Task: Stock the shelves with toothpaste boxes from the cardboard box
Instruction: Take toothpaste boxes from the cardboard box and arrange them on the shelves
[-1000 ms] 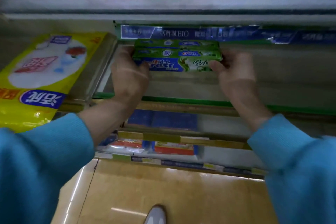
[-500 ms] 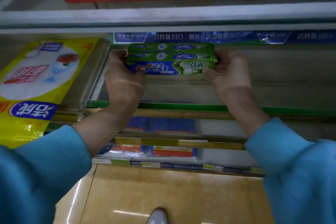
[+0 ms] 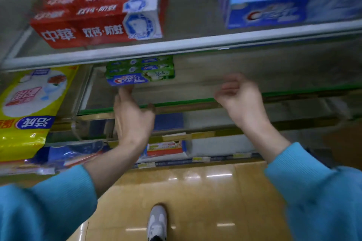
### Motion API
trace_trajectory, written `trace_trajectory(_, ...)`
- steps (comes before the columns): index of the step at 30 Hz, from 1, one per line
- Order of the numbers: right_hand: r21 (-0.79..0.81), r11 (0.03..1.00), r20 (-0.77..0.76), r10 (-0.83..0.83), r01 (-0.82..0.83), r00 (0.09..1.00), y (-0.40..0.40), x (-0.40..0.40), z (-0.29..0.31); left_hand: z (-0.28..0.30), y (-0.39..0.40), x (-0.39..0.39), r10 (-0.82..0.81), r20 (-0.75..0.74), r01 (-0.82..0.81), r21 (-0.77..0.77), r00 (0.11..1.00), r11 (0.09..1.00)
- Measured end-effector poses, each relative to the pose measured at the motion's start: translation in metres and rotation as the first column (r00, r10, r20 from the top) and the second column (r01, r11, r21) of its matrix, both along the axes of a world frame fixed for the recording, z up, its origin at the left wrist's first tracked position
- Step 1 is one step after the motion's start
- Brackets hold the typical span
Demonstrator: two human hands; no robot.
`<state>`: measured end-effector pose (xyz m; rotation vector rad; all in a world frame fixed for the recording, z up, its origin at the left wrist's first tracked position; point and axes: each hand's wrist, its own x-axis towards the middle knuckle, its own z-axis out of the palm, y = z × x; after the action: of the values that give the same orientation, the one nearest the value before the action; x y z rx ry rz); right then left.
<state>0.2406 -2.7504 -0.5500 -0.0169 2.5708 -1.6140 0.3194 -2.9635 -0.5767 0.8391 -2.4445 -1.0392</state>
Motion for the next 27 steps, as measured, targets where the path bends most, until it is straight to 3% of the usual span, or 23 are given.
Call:
trace_trajectory(2,0.075,0.997,-0.017,-0.014,0.015,1.0,0.037,0.016,0.021,0.017,0.043,0.009,-0.051,0.05,0.051,-0.008,0.997,0.999)
trace_trajectory(7,0.025,0.979,-0.015,-0.201,0.202,0.979,0.15,0.051,0.062,0.059,0.16,0.014,-0.332,0.052,0.329,0.06,0.942,0.942)
trace_trajectory(12,0.046,0.921,-0.023,-0.386,0.387,0.922,0.268,0.101,0.076,0.11,0.305,0.017,-0.632,-0.038,0.623,0.222,0.774,0.75)
trace_trajectory(17,0.073,0.846,0.042,-0.531,0.528,0.846,0.358,0.128,0.088,0.142,0.418,0.01,-0.732,-0.137,0.732,0.3,0.667,0.611)
trace_trajectory(22,0.107,0.747,0.265,-0.657,0.656,0.705,0.432,0.12,0.082,0.137,0.51,-0.015,-0.818,-0.076,0.797,0.293,0.57,0.528)
trace_trajectory(27,0.082,0.552,0.537,-0.726,0.83,0.43,0.477,0.083,0.052,0.094,0.576,-0.064,-0.863,0.19,0.821,0.269,0.467,0.503)
